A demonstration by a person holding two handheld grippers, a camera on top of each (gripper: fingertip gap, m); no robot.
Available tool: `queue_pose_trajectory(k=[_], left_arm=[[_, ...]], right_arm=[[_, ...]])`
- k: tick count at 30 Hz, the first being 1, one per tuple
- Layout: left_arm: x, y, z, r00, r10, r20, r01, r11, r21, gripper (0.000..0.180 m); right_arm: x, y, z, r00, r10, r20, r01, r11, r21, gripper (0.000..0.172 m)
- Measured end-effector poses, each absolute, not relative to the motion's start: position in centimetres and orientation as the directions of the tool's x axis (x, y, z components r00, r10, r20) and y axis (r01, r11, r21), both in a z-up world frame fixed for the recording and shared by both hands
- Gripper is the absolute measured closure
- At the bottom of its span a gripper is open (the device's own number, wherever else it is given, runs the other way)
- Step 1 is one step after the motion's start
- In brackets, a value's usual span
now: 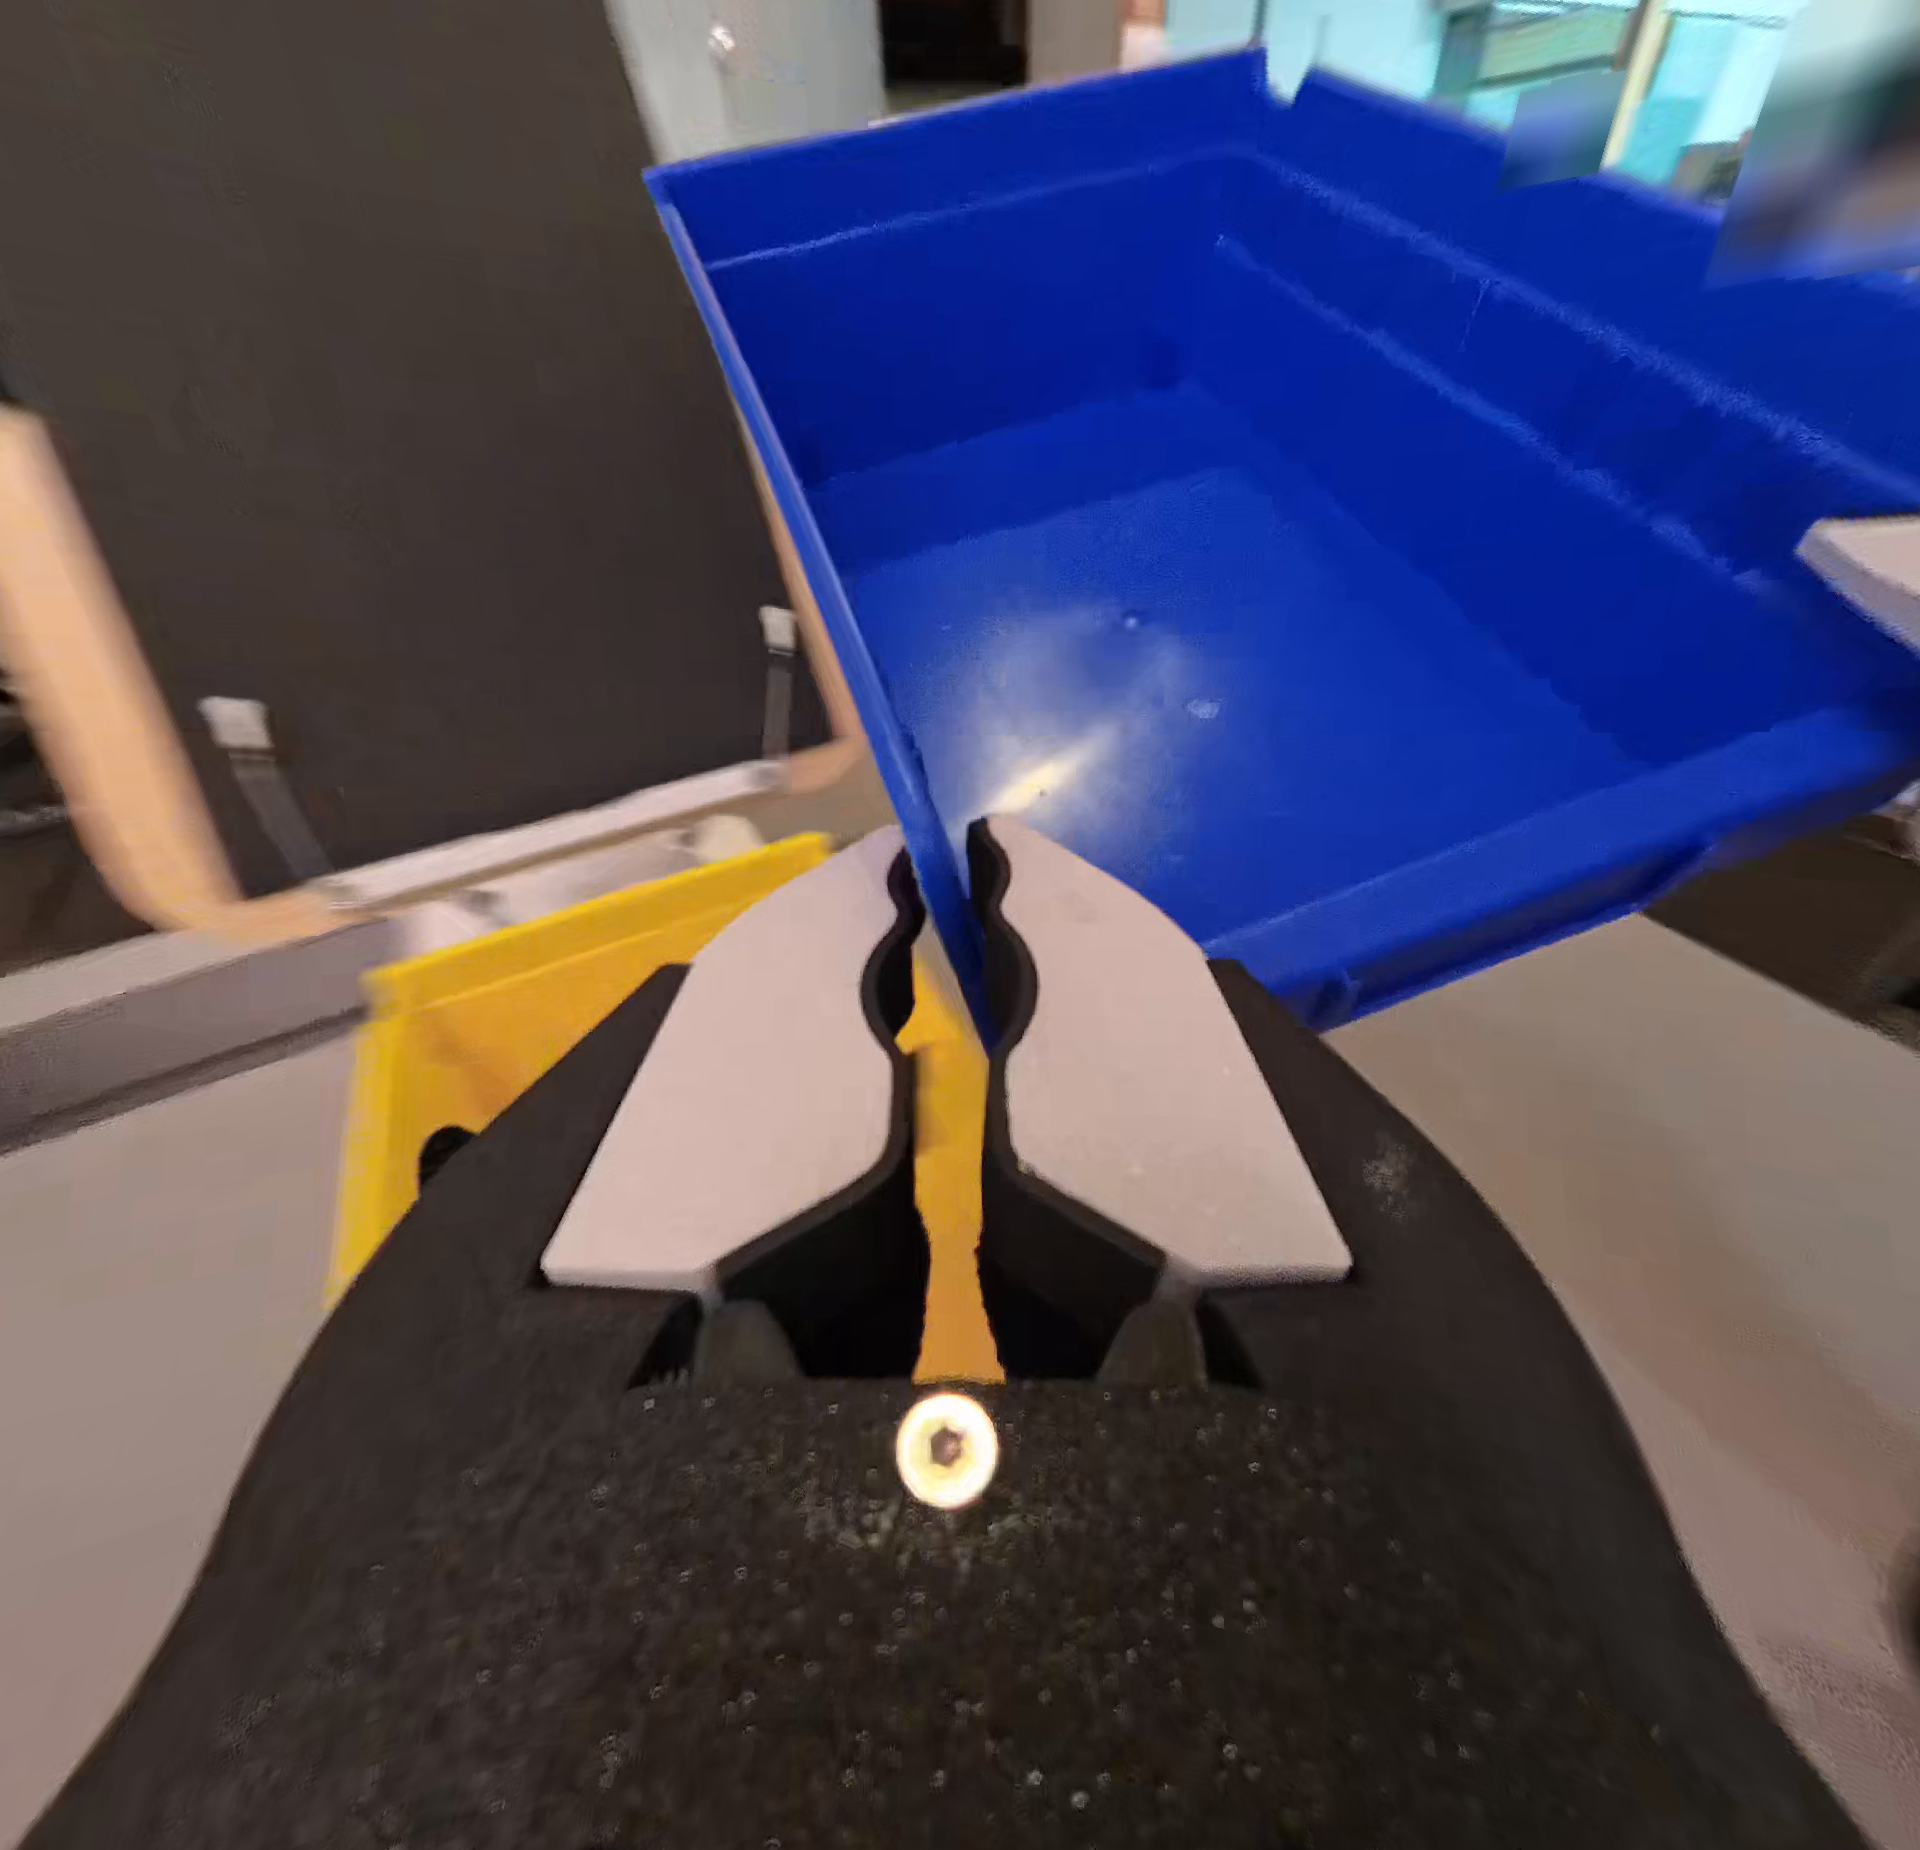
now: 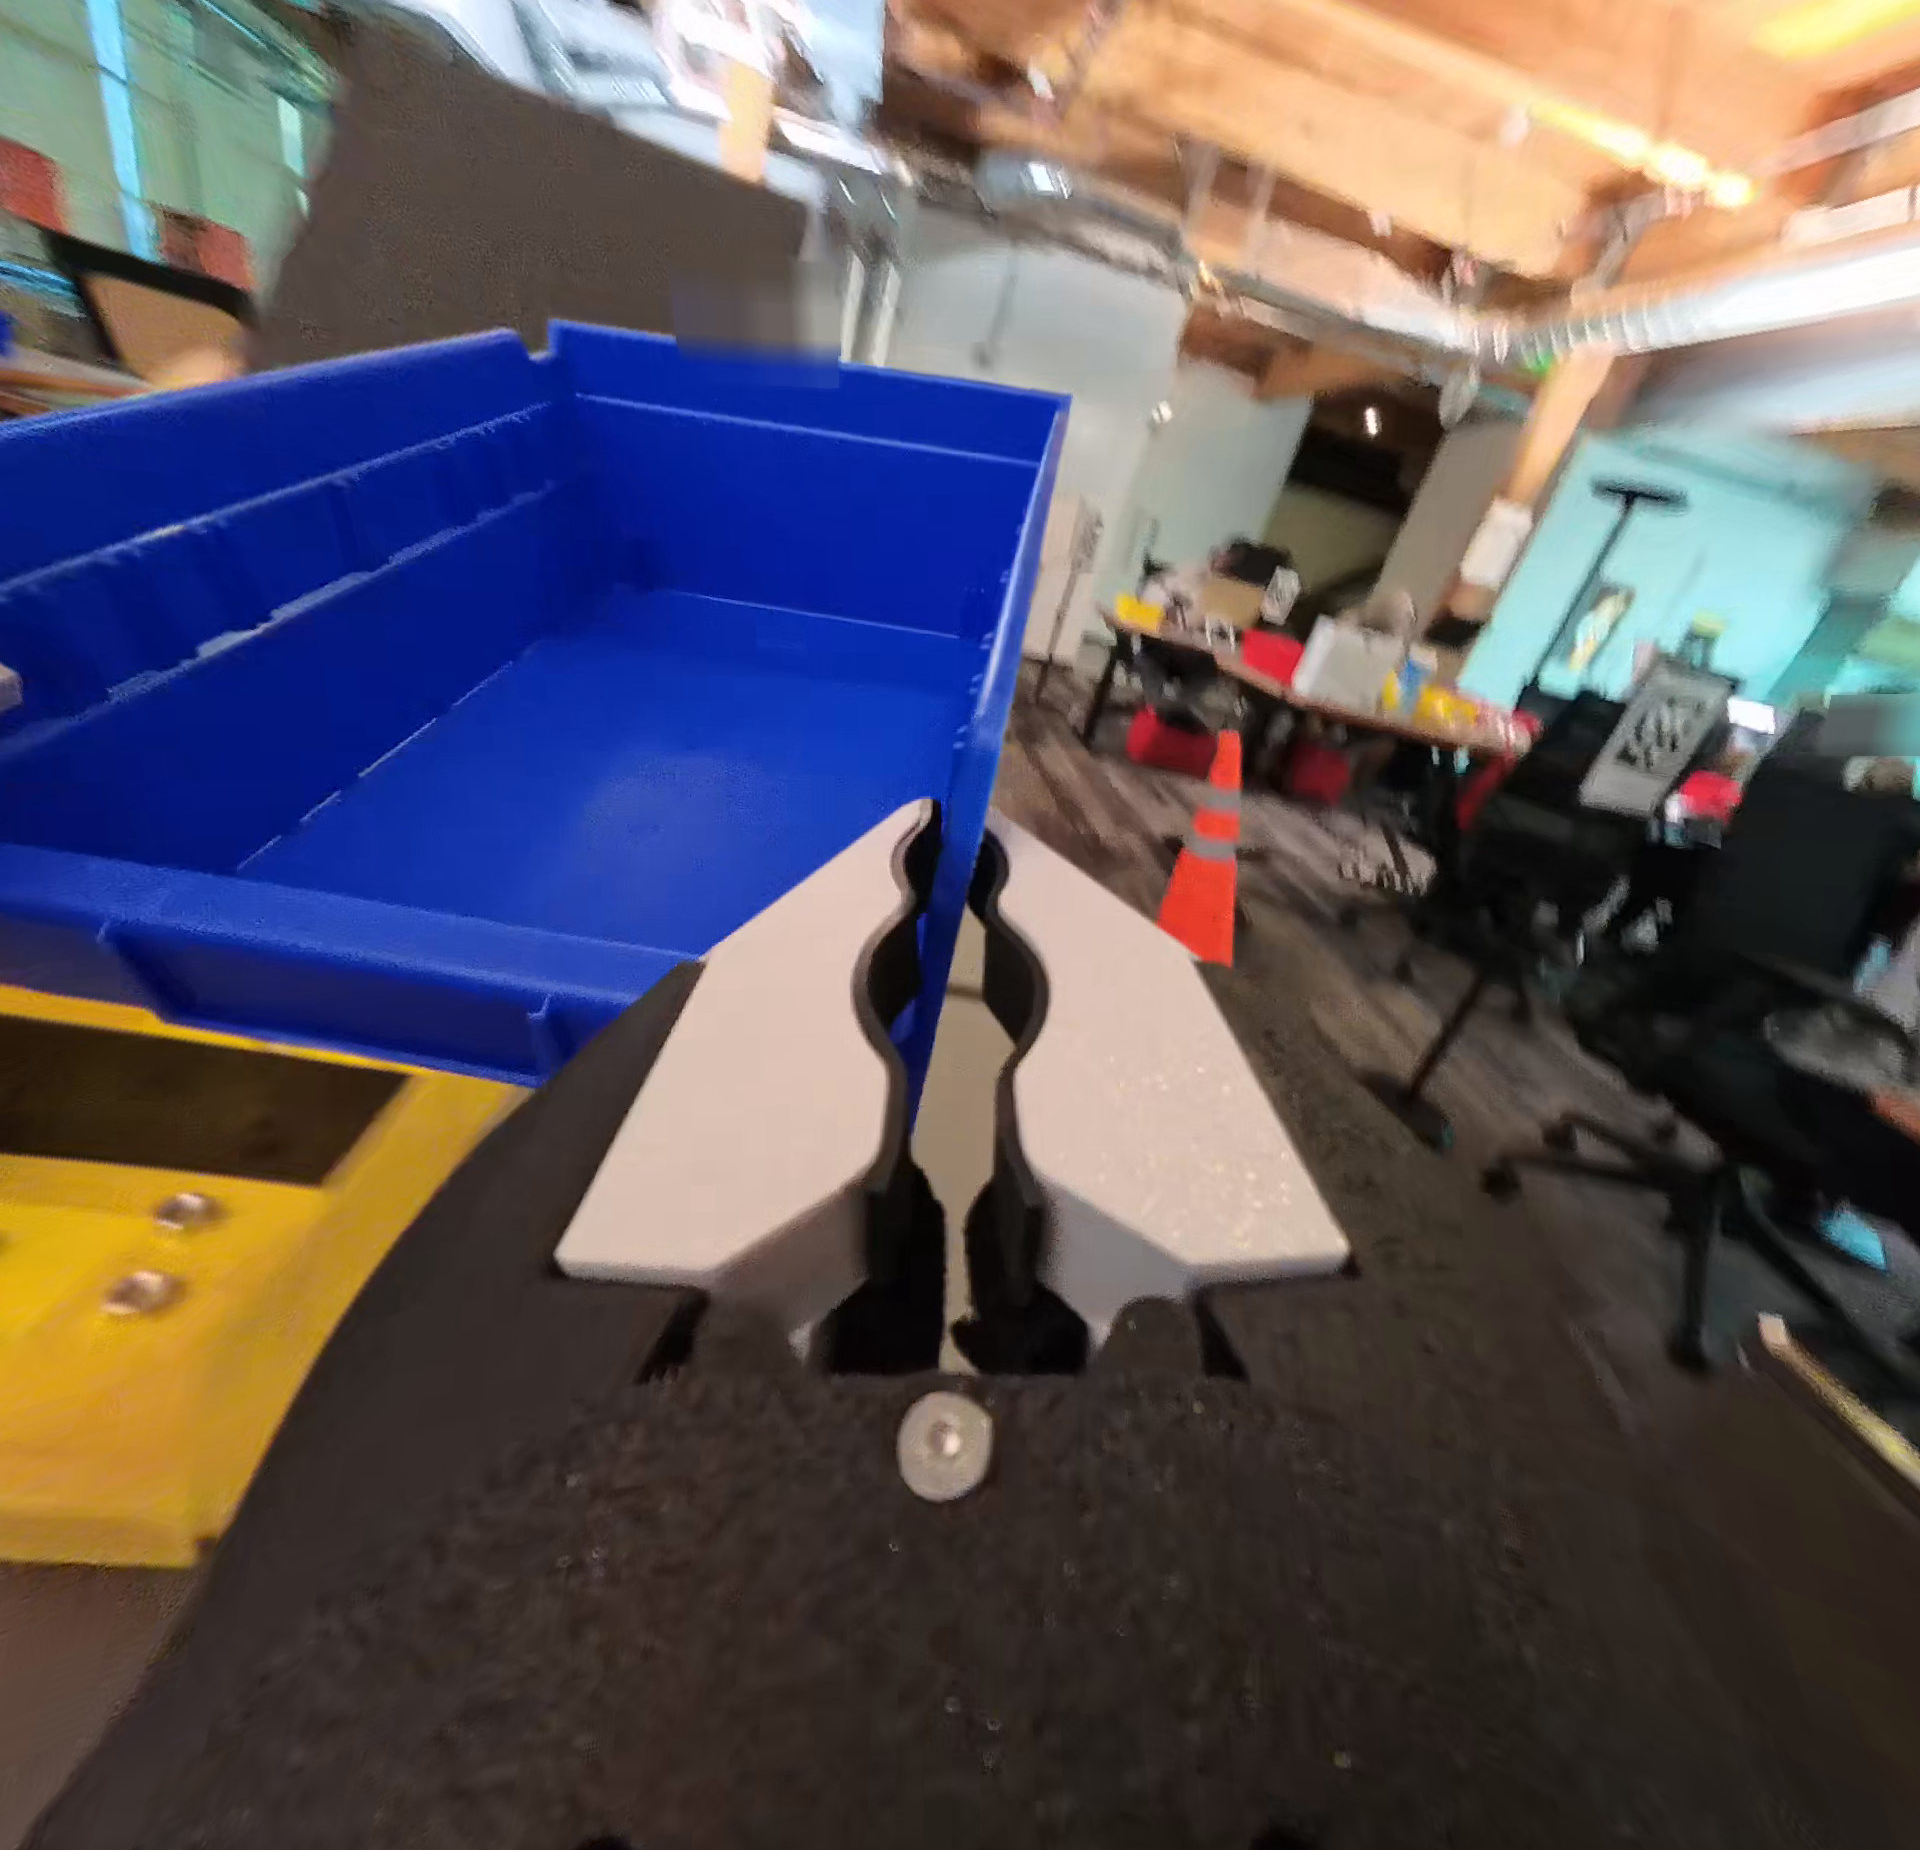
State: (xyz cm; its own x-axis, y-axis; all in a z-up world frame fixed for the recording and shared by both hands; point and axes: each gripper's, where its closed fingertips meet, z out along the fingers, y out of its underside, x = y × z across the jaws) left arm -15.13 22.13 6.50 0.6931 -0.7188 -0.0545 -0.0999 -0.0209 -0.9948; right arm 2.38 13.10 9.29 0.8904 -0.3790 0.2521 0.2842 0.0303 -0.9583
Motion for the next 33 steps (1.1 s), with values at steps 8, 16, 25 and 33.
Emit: queue_pose_trajectory(k=[8, 16, 25, 33], left_arm=[[0.9, 19.0, -6.0, 0.629, -0.777, -0.026, -0.266, -0.183, -0.946, 0.171], [2.5, 16.9, -12.7, 0.618, -0.782, -0.081, -0.336, -0.170, -0.926, 0.165], [2.2, 15.1, -11.8, 0.513, -0.854, -0.084, -0.385, -0.141, -0.912, 0.148], [-11.7, 16.4, -2.6, 0.520, -0.830, -0.201, -0.298, 0.045, -0.954, 0.147]], right_arm=[[17.9, 10.4, -4.4, 0.910, -0.402, 0.105, 0.015, -0.220, -0.975, 0.170], [20.6, 11.3, -12.4, 0.918, -0.391, -0.074, -0.227, -0.361, -0.905, 0.169], [21.0, 11.8, -13.4, 0.906, -0.410, -0.109, -0.265, -0.346, -0.900, 0.159], [15.1, 11.8, -3.6, 0.919, -0.386, 0.087, 0.024, -0.163, -0.986, 0.135]])
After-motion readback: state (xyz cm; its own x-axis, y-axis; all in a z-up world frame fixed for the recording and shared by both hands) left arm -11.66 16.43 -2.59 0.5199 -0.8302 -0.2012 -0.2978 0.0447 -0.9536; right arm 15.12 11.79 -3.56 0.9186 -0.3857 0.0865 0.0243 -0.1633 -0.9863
